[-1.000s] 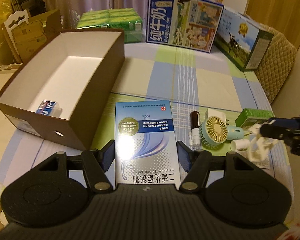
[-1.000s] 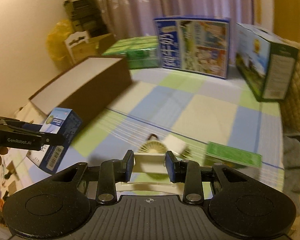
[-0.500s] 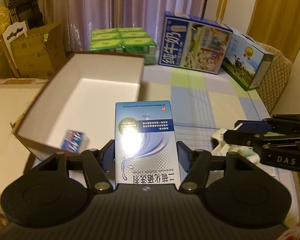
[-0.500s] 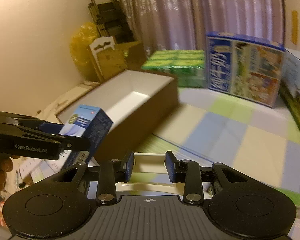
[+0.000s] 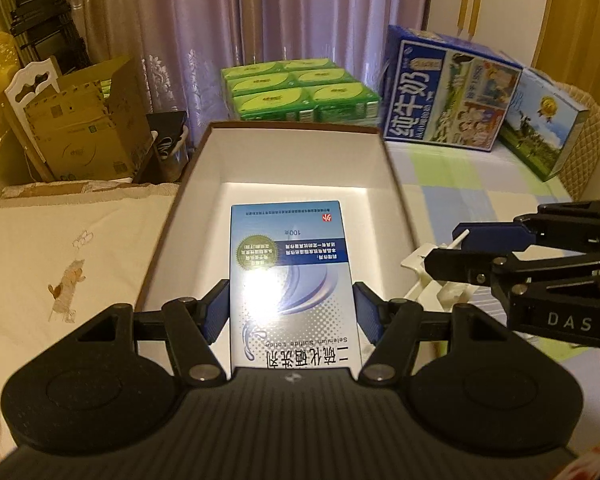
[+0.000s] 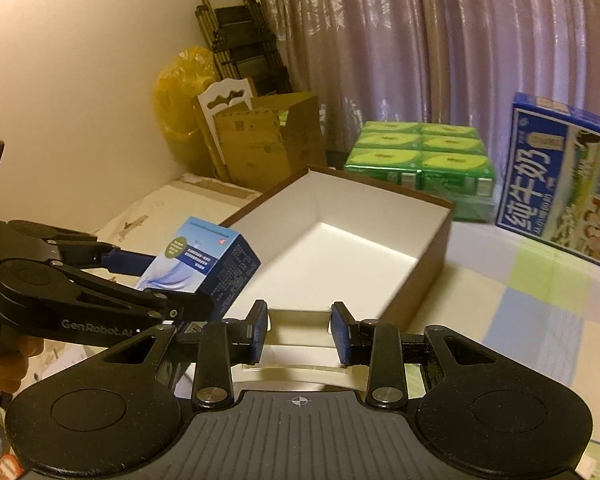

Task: Organize rigid objects
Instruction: 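Carry the medicine box and white clip over the brown box with both tools, then lower and release the white clip with the right tool while the left tool releases the medicine box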

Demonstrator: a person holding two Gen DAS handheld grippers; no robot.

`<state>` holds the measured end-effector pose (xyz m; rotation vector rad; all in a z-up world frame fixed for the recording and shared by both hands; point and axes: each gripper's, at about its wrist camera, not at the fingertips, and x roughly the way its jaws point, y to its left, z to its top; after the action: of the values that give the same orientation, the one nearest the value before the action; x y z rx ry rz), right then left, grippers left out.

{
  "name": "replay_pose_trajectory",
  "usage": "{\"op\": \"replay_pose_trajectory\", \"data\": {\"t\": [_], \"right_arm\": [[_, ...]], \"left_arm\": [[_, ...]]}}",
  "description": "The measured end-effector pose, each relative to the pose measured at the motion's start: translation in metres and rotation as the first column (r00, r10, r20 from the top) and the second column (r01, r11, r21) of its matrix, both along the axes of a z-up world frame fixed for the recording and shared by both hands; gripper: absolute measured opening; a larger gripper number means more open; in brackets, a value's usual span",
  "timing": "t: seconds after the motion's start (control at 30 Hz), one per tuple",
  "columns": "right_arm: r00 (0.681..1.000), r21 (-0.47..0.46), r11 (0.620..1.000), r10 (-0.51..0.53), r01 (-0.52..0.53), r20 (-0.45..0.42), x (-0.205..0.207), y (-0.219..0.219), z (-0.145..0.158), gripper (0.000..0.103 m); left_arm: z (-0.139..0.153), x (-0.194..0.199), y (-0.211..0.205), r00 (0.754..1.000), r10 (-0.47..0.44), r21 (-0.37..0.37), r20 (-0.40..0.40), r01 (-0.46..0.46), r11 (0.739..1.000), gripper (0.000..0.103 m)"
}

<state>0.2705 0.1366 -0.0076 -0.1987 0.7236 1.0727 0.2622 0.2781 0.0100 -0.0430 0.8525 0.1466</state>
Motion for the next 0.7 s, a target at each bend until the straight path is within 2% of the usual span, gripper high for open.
{"op": "replay_pose_trajectory", "data": {"t": [0.33, 0.7], "right_arm": [[1.000, -0.104, 0.995, -0.003, 0.003, -0.007, 0.016, 0.061, -0.032, 0.031], [0.999, -0.202, 0.979, -0.033, 0.026, -0.036, 0.038, 0.090, -0.068, 0.031]], "left_arm": [[-0.028, 0.047, 0.050, 0.996, -0.070, 0.021, -0.060, 0.071, 0.997, 0.061], [-0.064, 0.081, 0.064, 0.983, -0.123, -0.004, -0.133, 0.124, 0.992, 0.061]]}}
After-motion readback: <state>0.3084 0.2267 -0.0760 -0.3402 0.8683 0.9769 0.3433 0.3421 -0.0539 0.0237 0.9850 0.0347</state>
